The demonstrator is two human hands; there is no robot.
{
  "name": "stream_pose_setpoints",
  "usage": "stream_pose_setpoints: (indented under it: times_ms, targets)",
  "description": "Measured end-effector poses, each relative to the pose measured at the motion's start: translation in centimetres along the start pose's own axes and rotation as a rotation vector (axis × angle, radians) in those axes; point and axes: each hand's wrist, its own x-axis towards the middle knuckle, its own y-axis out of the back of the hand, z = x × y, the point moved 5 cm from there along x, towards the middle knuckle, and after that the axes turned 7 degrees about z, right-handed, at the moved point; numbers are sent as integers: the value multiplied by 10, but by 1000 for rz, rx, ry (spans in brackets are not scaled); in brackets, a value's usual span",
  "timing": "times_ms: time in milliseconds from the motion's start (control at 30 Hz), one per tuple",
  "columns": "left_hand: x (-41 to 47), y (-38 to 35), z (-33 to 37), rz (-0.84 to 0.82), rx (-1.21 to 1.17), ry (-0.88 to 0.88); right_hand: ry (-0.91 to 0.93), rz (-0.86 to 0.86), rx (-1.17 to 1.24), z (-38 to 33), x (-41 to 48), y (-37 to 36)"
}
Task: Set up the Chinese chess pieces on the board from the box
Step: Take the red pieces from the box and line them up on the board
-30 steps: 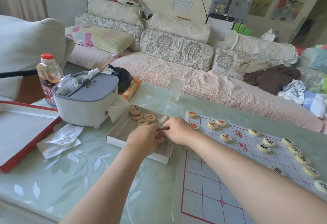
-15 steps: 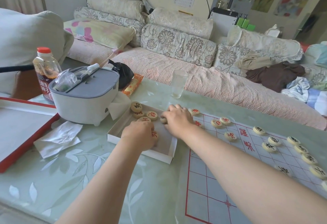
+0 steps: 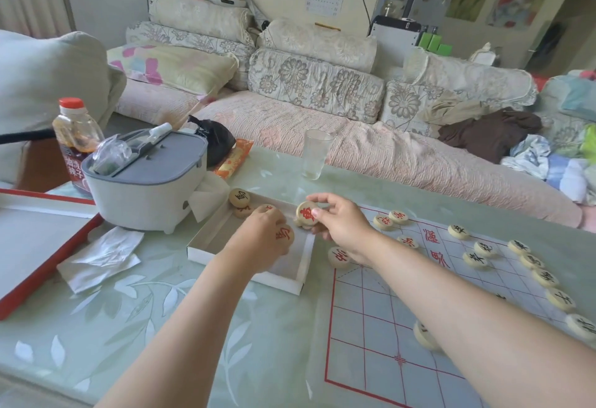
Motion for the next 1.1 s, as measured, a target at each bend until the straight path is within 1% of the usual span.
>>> stream_pose_setpoints:
  times_ms: [100,233,400,533,733,800,867,1033,1100]
  targets:
    - [-8,-4,22,1,-92,-45,-80,-56,82,10,-17,18]
    - [-20,-11,51,-34,-208,-102,-163,-85,213,17,-36,43]
    - [-29,-26,73,-123,-215,-158,-138,-75,17,28,-56,74]
    - [-33,-32,83,-164,-164,-167,-64,-21,-245,30,-72,94]
    - [-39,-36,89,-156,-58,-173,10,-153,-615,38,-113,99]
    - [-40,-38,91,-161,-58,-168,32,-205,-646,40,-127,96]
    - [-41,-37,92,-151,-62,-157,37,-240,-612,40,-140,90]
    - [-46,-32,89,-100,-94,-131,169,-302,-647,32,-169,62]
    - [-50,-31,88,-93,-109,-127,189,-328,-647,29,-177,52]
